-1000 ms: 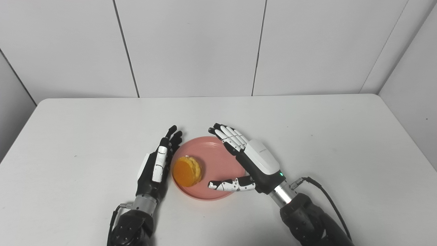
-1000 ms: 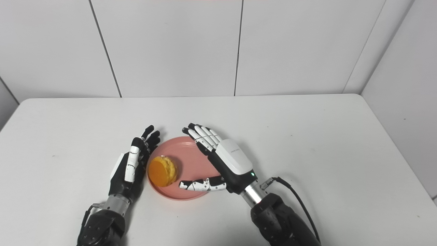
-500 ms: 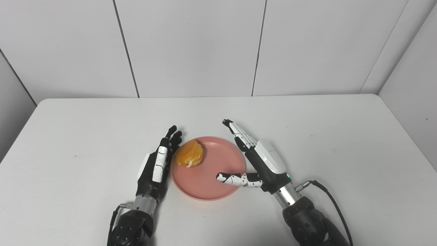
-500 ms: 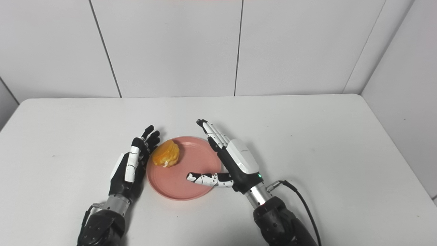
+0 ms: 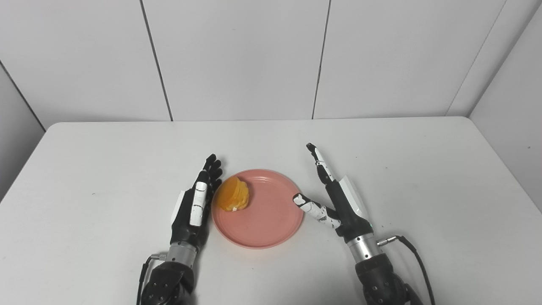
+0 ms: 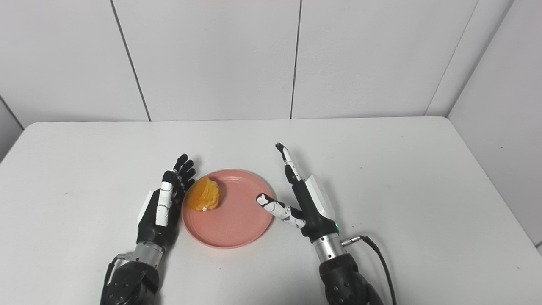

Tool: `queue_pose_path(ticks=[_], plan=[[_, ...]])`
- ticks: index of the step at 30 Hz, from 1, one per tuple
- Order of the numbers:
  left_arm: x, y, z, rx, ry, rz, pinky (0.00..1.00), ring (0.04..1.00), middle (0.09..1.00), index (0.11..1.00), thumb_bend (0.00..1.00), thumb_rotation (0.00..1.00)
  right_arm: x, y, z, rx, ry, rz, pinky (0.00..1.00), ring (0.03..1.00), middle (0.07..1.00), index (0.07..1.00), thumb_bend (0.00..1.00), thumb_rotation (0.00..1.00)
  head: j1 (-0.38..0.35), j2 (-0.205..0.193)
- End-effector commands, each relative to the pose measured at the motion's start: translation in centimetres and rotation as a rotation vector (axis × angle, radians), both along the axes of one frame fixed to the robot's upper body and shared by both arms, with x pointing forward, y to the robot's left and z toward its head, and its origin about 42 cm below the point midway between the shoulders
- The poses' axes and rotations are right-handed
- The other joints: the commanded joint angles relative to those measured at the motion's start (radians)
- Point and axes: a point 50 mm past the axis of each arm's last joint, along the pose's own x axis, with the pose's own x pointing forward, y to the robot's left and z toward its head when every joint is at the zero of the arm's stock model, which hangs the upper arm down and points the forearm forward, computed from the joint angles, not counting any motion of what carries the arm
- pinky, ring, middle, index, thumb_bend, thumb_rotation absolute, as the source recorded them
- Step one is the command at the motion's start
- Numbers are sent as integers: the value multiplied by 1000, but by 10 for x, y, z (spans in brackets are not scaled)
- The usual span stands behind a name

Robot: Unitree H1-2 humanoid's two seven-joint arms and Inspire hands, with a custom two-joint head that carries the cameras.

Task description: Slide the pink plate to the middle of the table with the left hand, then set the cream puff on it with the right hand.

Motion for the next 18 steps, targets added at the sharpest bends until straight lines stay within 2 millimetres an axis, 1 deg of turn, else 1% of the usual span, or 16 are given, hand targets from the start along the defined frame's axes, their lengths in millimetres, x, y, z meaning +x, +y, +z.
queue_pose_path(ticks=[1,3,7,9,12,13,14,16,18], plan=[[-5,1,-16,1,33,25,1000,998,990,964,688,1000,3,3,11,44,6,-22,1000,1000,1000,1000,573,999,1,-1],[-5,1,-17,4,22,20,1000,1000,998,974,682,1000,3,3,9,65,42,-48,990,989,1000,1000,606,1000,2,-1],[-4,1,-16,3,11,33,1000,1000,1000,969,692,1000,-1,8,8,106,99,-91,998,978,983,1000,634,1000,2,-1],[-4,0,-15,2,-1,42,1000,1000,1000,965,677,1000,-2,11,8,159,127,-79,994,972,979,999,636,1000,7,3],[-5,0,-14,21,-19,47,1000,1000,1000,965,658,1000,-2,14,6,249,168,-31,999,993,997,1000,629,1000,7,3],[-5,0,-13,29,-22,48,1000,1000,1000,966,650,1000,-2,15,5,282,176,-21,1000,997,999,1000,622,1000,35,9],[-5,0,-13,34,-23,48,1000,1000,1000,966,652,1000,-2,15,5,302,180,-16,1000,999,1000,998,616,1000,35,9],[-7,-1,-11,45,-14,38,1000,1000,1000,970,654,1000,-4,16,4,376,198,5,1000,1000,1000,999,597,992,67,13],[-8,-2,-10,43,-12,40,1000,1000,1000,973,650,1000,-5,17,4,438,207,11,1000,1000,1000,997,573,933,90,14]])
